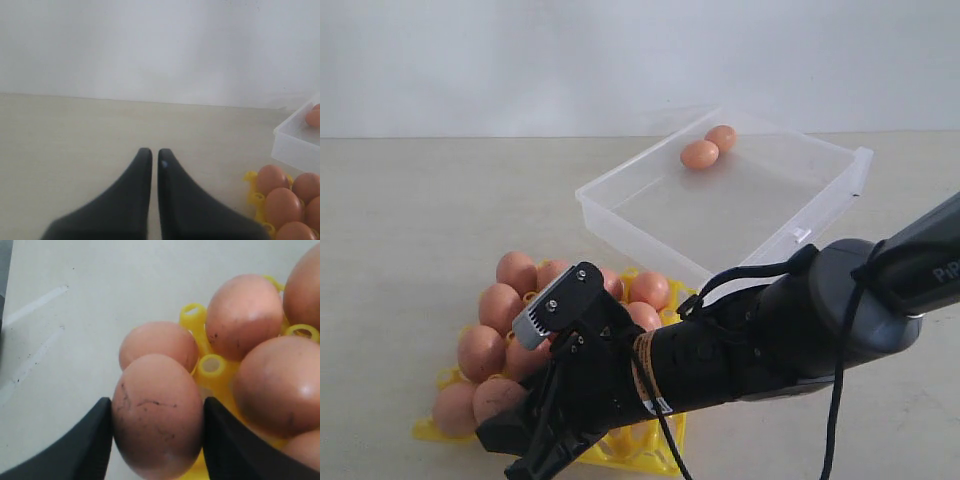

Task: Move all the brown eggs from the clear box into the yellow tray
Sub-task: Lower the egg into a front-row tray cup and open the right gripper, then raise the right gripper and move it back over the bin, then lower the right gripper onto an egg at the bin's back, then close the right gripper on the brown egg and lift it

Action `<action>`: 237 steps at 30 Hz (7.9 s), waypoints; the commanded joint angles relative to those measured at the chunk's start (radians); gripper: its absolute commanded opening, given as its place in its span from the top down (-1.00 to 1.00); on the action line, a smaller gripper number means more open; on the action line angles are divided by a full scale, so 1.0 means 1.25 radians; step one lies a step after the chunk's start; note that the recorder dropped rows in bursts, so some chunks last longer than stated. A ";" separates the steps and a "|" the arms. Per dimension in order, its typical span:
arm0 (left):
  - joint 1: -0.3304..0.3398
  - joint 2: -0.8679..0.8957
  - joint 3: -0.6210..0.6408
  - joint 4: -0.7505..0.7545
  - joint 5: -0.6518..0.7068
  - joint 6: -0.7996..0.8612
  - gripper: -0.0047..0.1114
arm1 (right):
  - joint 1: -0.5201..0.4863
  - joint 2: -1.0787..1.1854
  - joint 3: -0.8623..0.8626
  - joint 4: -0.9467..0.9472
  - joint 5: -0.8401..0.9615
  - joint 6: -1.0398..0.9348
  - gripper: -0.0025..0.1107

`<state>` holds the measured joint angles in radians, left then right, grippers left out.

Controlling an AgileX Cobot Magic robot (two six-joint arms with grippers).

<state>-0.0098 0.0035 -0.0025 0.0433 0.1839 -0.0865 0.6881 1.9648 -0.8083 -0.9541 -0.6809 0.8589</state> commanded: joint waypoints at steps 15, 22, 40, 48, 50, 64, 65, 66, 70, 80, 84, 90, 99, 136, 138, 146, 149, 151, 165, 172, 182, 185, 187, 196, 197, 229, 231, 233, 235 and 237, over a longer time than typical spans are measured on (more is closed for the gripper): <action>0.004 -0.003 0.002 -0.001 -0.004 0.000 0.85 | -0.001 0.001 -0.006 0.072 0.009 -0.052 0.07; 0.004 -0.003 0.002 -0.001 -0.004 0.000 0.85 | -0.001 0.001 -0.006 0.094 -0.022 -0.088 0.07; 0.004 -0.003 0.002 -0.001 -0.004 0.000 0.85 | 0.001 -0.046 -0.006 0.135 0.026 -0.096 0.95; 0.004 -0.003 0.002 -0.001 -0.004 0.000 0.85 | 0.020 -0.094 -0.005 0.043 0.119 -0.004 0.96; 0.004 -0.003 0.002 -0.001 -0.004 0.000 0.85 | 0.052 -0.094 -0.005 0.015 0.189 0.017 0.96; 0.004 -0.003 0.002 -0.001 -0.004 0.000 0.85 | 0.063 -0.080 -0.007 0.048 0.297 -0.046 0.96; 0.004 -0.003 0.002 -0.001 -0.004 0.000 0.85 | 0.063 -0.071 -0.009 0.048 0.296 -0.046 0.96; 0.004 -0.003 0.002 -0.001 -0.004 0.000 0.85 | 0.063 -0.062 -0.012 0.048 0.294 -0.046 0.96; 0.004 -0.003 0.002 -0.001 -0.004 0.000 0.85 | 0.063 -0.033 -0.014 0.050 0.281 -0.039 0.96; 0.004 -0.003 0.002 -0.001 -0.004 0.000 0.85 | 0.063 -0.059 -0.014 0.053 0.282 -0.023 0.96; 0.004 -0.003 0.002 -0.001 -0.004 0.000 0.85 | 0.063 -0.151 -0.016 0.053 0.308 -0.051 0.96; 0.004 -0.003 0.002 -0.001 -0.004 0.000 0.85 | 0.063 -0.364 -0.062 0.053 0.578 -0.088 0.96; 0.004 -0.003 0.002 -0.001 -0.004 0.000 0.85 | -0.075 -0.369 -0.205 0.223 1.221 -0.297 0.96; 0.004 -0.003 0.002 -0.001 -0.004 0.000 0.85 | -0.453 0.297 -0.816 1.183 0.768 -1.930 0.96; 0.004 -0.003 0.002 -0.001 -0.004 0.000 0.85 | -0.451 0.314 -0.834 1.231 0.767 -1.930 0.96; 0.004 -0.003 0.002 -0.001 -0.004 0.000 0.85 | -0.433 0.365 -0.933 1.329 0.771 -1.761 0.96; 0.004 -0.003 0.002 -0.001 -0.004 0.000 0.85 | -0.431 0.385 -0.966 1.315 0.806 -1.659 0.96; 0.004 -0.003 0.002 -0.001 -0.004 0.000 0.85 | -0.431 0.400 -0.984 1.293 0.806 -1.599 0.96; 0.004 -0.003 0.002 -0.001 -0.004 0.000 0.85 | -0.431 0.473 -1.039 1.118 0.828 -1.330 0.96; 0.004 -0.003 0.002 -0.001 -0.004 0.000 0.85 | -0.431 0.463 -1.039 0.846 0.974 -1.127 0.96; 0.004 -0.003 0.002 -0.001 -0.004 0.000 0.85 | -0.431 0.368 -1.039 0.840 1.031 -0.924 0.96; 0.004 -0.003 0.002 -0.001 -0.004 0.000 0.85 | -0.431 0.360 -1.039 0.833 1.087 -0.947 0.65; 0.004 -0.003 0.002 -0.001 -0.004 0.000 0.85 | -0.431 0.364 -1.039 0.815 1.060 -1.012 0.18; 0.004 -0.003 0.002 -0.001 -0.004 0.000 0.85 | -0.454 0.415 -1.039 0.666 0.922 -0.433 -0.04; 0.004 -0.003 0.002 -0.001 -0.004 0.000 0.85 | -0.467 0.423 -1.039 0.666 0.938 -0.386 -0.04; 0.004 -0.003 0.002 -0.001 -0.004 0.000 0.85 | -0.518 0.479 -1.039 0.791 0.922 -0.303 0.88; 0.004 -0.003 0.002 -0.001 -0.004 0.000 0.85 | -0.516 0.472 -1.039 0.786 0.931 -0.306 0.88; 0.004 -0.003 0.002 -0.001 -0.004 0.000 0.85 | -0.511 0.460 -1.037 0.768 0.943 -0.333 0.88; 0.004 -0.003 0.002 -0.001 -0.004 0.000 0.85 | -0.500 0.444 -1.037 0.712 0.962 -0.357 0.88; 0.004 -0.003 0.002 -0.001 -0.004 0.000 0.85 | -0.484 0.425 -1.037 0.631 0.990 -0.361 0.97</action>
<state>-0.0098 0.0035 -0.0025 0.0433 0.1839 -0.0865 0.0618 2.5341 -2.1080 -0.0572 0.5111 0.4341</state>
